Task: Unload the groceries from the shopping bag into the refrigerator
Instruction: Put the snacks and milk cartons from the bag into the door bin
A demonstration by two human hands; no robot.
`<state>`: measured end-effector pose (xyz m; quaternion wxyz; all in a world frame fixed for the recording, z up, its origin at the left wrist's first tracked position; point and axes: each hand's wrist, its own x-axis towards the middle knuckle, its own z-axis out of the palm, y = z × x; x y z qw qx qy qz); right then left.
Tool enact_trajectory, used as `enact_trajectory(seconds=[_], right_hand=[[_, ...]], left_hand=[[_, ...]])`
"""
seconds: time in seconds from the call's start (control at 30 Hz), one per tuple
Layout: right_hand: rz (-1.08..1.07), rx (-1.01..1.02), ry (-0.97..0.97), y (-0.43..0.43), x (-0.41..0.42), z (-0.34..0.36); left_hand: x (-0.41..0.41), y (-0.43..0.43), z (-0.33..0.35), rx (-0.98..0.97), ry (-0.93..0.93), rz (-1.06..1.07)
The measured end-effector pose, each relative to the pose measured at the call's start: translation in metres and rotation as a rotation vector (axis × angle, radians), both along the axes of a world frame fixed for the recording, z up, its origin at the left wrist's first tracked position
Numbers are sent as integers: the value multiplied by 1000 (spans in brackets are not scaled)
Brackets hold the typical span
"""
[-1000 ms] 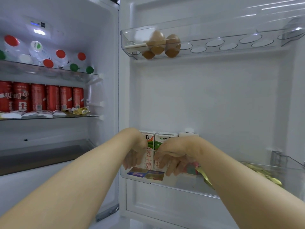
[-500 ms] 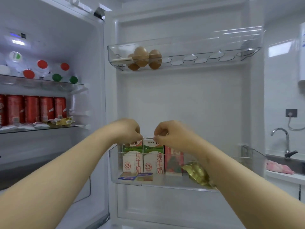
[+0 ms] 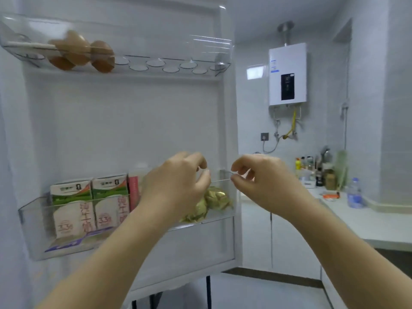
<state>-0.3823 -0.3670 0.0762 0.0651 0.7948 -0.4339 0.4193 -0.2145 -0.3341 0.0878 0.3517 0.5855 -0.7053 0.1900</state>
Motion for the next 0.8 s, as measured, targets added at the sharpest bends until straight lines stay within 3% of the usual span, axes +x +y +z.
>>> enact_trajectory(seconds=[0.2, 0.5, 0.8], right_hand=[[-287, 93, -34, 39, -105, -55], [-690, 379, -153, 128, -244, -144], [-991, 474, -268, 228, -387, -200]], left_hand=[[-102, -13, -53, -11, -16, -292], [-273, 8, -148, 218, -103, -673], [-448, 76, -203, 342, -187, -944]])
